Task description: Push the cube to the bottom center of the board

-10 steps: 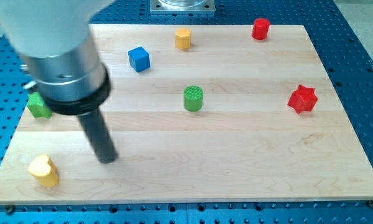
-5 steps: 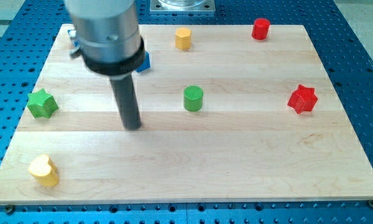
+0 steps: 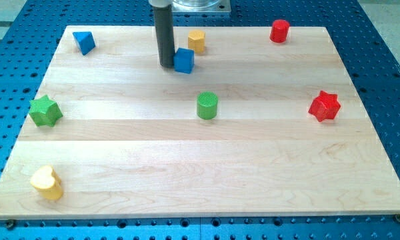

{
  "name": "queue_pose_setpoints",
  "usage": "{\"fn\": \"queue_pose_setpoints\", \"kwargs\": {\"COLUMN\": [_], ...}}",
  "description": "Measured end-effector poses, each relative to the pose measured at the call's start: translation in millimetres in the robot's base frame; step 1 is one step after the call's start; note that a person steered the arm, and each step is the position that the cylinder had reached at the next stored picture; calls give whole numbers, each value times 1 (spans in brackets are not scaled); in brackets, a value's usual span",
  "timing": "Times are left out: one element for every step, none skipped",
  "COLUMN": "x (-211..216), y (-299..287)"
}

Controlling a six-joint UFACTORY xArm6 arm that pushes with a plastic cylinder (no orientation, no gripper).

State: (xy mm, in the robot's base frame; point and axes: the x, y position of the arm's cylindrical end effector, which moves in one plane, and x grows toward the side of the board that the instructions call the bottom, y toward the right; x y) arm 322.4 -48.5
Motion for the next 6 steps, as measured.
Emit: {"fn": "queue_pose_setpoints", "kwargs": {"x": [-47, -53, -50, -29, -27, -29], "y": [20, 20, 81, 69, 41, 26]}}
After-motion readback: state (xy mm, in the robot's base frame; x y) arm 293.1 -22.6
